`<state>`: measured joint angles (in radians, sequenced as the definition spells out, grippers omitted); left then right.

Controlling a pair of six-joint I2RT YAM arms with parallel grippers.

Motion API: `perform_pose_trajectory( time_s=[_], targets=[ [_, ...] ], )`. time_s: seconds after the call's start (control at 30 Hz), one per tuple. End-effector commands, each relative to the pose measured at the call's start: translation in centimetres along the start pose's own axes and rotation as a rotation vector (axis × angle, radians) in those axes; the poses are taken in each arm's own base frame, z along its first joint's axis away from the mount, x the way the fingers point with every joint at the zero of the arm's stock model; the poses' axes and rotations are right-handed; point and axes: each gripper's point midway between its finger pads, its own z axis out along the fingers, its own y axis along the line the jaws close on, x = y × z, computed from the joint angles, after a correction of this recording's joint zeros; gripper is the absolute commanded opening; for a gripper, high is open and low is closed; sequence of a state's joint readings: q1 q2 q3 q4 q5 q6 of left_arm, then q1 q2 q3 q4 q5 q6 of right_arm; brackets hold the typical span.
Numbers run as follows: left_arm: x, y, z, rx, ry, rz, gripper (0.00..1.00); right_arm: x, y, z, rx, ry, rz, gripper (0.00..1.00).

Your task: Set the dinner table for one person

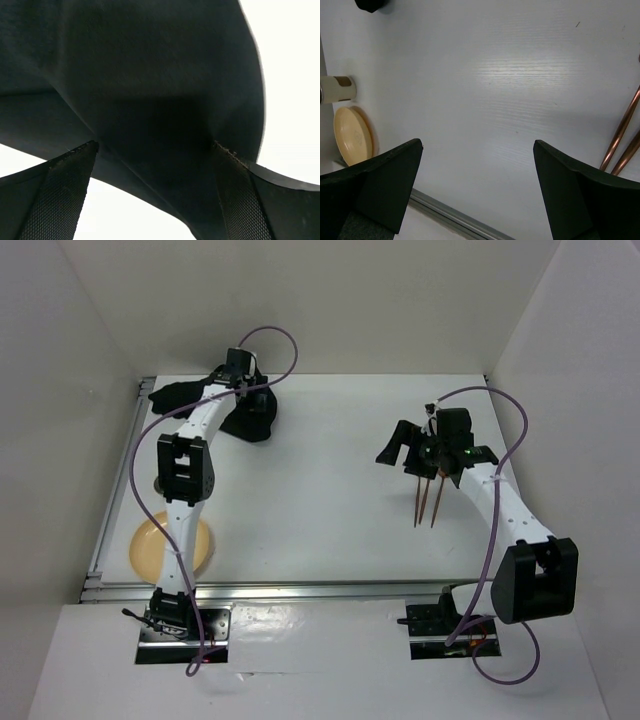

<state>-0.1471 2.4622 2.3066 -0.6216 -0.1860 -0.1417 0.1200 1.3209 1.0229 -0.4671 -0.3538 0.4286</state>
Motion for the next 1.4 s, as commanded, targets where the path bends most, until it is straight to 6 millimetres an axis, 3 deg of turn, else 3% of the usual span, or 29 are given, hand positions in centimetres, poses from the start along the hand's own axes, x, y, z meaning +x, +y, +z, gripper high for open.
perform_pose_trajectory(
  time_s=[0.0, 0.1, 0.17, 0.27, 0.33, 0.37, 0.47, 0.5, 0.57, 0.67, 0.7, 0.73, 0.8, 0.83, 0.87, 0.93, 0.97, 1.03, 1.07, 1.1, 1.13, 1.2, 1.23, 1.3, 1.37],
  targets=[
    [-2.5, 1.8, 0.2, -0.085, -0.095, -0.066, 1.00, -2.7, 2.2, -0.5, -0.075, -0.079, -0.066, 1.00],
    [-1.5, -0.4, 1.7, 0.050, -0.065, -0.088, 1.00, -2.5, 2.1, -0.5, -0.071, -0.072, -0.063, 1.00],
    [-1.0, -0.4, 2.5, 0.102, -0.047, -0.127, 1.00, -2.2, 2.0, -0.5, -0.066, -0.061, -0.059, 1.00],
    [-0.6, -1.6, 3.2, 0.196, -0.031, -0.131, 0.89, -2.5, 2.2, -0.7, -0.064, -0.058, -0.057, 1.00],
    [0.4, -2.0, 3.8, 0.243, -0.005, -0.127, 0.77, -3.2, 2.5, -1.0, -0.058, -0.073, -0.061, 1.00],
    [0.5, -2.8, 3.5, 0.290, -0.001, -0.126, 0.58, -3.1, 2.3, -0.7, -0.055, -0.065, -0.048, 1.00],
    [0.2, -2.6, 3.5, 0.316, -0.010, -0.121, 0.19, -3.5, 2.5, -0.5, -0.056, -0.066, -0.040, 1.00],
    [-0.2, -2.7, 3.0, 0.327, -0.019, -0.120, 0.00, -3.6, 2.8, -0.5, -0.072, -0.068, -0.044, 1.00],
    [-1.4, -2.6, 1.9, 0.329, -0.051, -0.107, 0.00, -3.7, 3.1, -0.4, -0.083, -0.062, -0.044, 1.00],
    [-4.5, -2.3, -2.3, 0.347, -0.138, -0.063, 0.00, -3.7, 3.9, -0.4, -0.114, -0.062, -0.058, 1.00],
    [-4.3, -2.3, -3.3, 0.357, -0.133, -0.062, 0.00, -3.9, 4.2, -0.4, -0.130, -0.070, -0.065, 1.00],
    [-6.3, -2.0, -6.4, 0.358, -0.191, -0.045, 0.00, -3.3, 4.6, -0.2, -0.150, -0.056, -0.082, 1.00],
    [-6.8, -3.2, -9.4, 0.377, -0.205, -0.014, 0.00, -2.9, 5.9, -0.2, -0.193, -0.060, -0.133, 1.00],
    [-8.7, -2.8, -12.9, 0.377, -0.267, 0.000, 0.00, -2.8, 6.3, 0.0, -0.198, -0.065, -0.170, 1.00],
    [-9.0, -3.4, -14.4, 0.378, -0.282, 0.020, 0.00, -1.5, 7.2, 0.4, -0.210, -0.040, -0.210, 1.00],
    [-9.8, -4.6, -17.6, 0.361, -0.320, 0.050, 0.00, -1.1, 8.4, 0.9, -0.207, -0.064, -0.314, 1.00],
    [-11.0, -4.7, -20.6, 0.347, -0.375, 0.067, 0.00, 0.3, 10.1, 1.3, -0.229, -0.043, -0.373, 1.00],
    [-11.8, -5.9, -23.7, 0.296, -0.417, 0.092, 0.00, 0.6, 11.6, 2.1, -0.221, -0.057, -0.460, 1.00],
    [-12.2, -6.0, -25.1, 0.279, -0.440, 0.108, 0.00, 1.9, 13.4, 2.4, -0.242, -0.044, -0.509, 1.00],
    [-12.8, -6.5, -27.6, 0.249, -0.483, 0.109, 0.00, 1.6, 14.7, 2.7, -0.244, -0.066, -0.538, 1.00],
    [-13.0, -6.5, -28.6, 0.229, -0.503, 0.116, 0.00, 1.1, 15.2, 3.0, -0.213, -0.103, -0.561, 1.00],
    [-13.3, -6.8, -30.4, 0.196, -0.530, 0.126, 0.00, 2.1, 18.3, 2.9, -0.255, -0.136, -0.618, 1.00],
    [-13.6, -6.7, -32.0, 0.153, -0.556, 0.116, 0.00, 1.3, 19.4, 2.8, -0.255, -0.201, -0.640, 1.00],
    [-14.0, -6.6, -33.4, 0.123, -0.584, 0.104, 0.00, 2.2, 21.9, 2.4, -0.284, -0.256, -0.708, 1.00],
    [-13.7, -6.6, -34.1, 0.090, -0.588, 0.114, 0.00, 1.2, 22.8, 1.9, -0.254, -0.332, -0.731, 1.00]
  ],
)
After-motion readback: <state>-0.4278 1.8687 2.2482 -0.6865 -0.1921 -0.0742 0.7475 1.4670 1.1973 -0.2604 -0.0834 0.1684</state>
